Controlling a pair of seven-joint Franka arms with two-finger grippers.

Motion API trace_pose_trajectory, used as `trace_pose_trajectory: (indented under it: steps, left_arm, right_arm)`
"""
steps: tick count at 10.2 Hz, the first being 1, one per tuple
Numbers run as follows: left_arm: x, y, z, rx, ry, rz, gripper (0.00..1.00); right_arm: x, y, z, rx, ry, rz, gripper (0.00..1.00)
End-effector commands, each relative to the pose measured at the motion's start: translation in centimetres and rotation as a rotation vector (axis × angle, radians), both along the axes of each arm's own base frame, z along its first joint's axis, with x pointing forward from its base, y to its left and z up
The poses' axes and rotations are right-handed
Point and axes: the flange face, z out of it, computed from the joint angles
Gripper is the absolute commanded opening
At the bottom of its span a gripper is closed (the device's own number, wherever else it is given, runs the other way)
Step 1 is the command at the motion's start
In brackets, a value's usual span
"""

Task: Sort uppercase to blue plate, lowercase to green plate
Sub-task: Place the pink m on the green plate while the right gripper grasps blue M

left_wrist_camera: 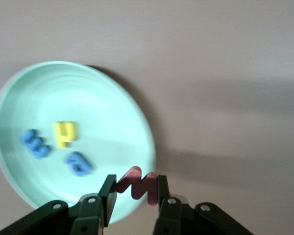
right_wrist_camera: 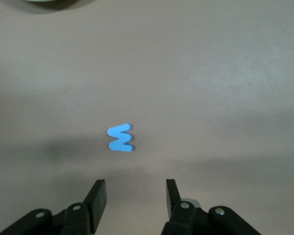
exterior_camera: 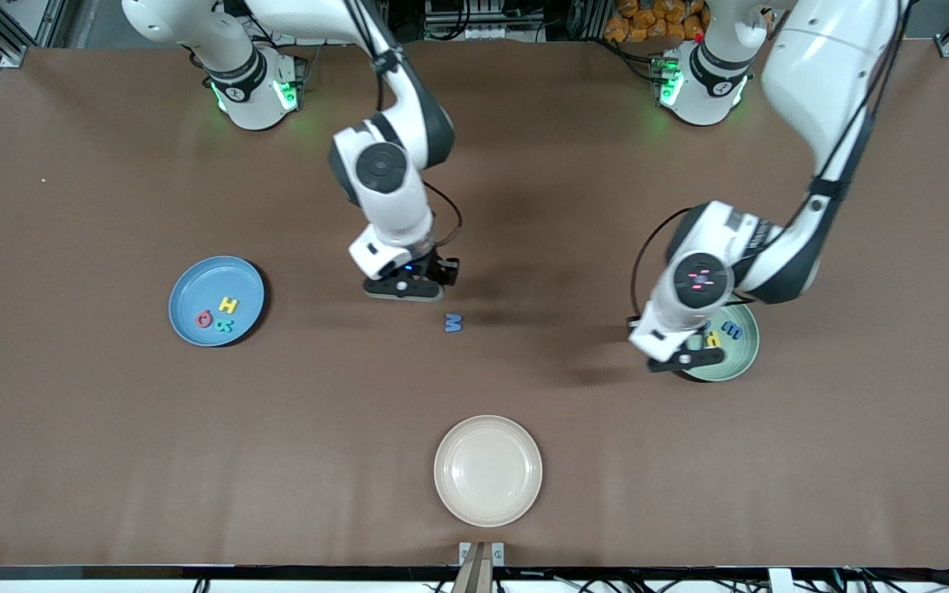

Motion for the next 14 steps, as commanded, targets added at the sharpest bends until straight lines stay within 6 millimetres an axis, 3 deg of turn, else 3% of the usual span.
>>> trace_pose_trajectory:
  steps: [1,2,6,9,11,12,14]
  left_arm:
    - [-0.9,3.0,-0.1,0.001,0.056,-0.015,0.34]
    - [-1.3,2.5,-0.6,0.012,0.075,-0.009,0.99]
    - [-0.7,3.1,0.2,0.013,0.074,0.006,1.0]
    - [2.9,4.1,4.8,-0.029,-0.041,0.104,1.0]
    - [5.5,9.1,7.8,-0.046,-0.11,0.197,1.0]
    - [5.3,9.8,9.4,-0.056,-0.127,0.209,1.0]
    - [3.3,9.8,10.4,-0.096,-0.109,0.335,1.0]
  right_arm:
    - [2.1,1.0,-1.6,-0.037,-0.022,-0.011,0.54]
    - [2.2,1.1,-2.2,-0.043,-0.024,-0.007,0.54]
    - [2.7,1.8,-4.4,-0.037,-0.054,-0.03,0.55]
    - [2.2,2.8,-6.1,-0.022,-0.066,-0.058,0.55]
    - [1.6,3.7,-7.2,-0.005,-0.078,-0.078,0.55]
    - [1.5,3.8,-7.8,-0.008,-0.076,-0.076,0.55]
    - [1.5,3.8,-8.5,-0.008,-0.087,-0.076,0.55]
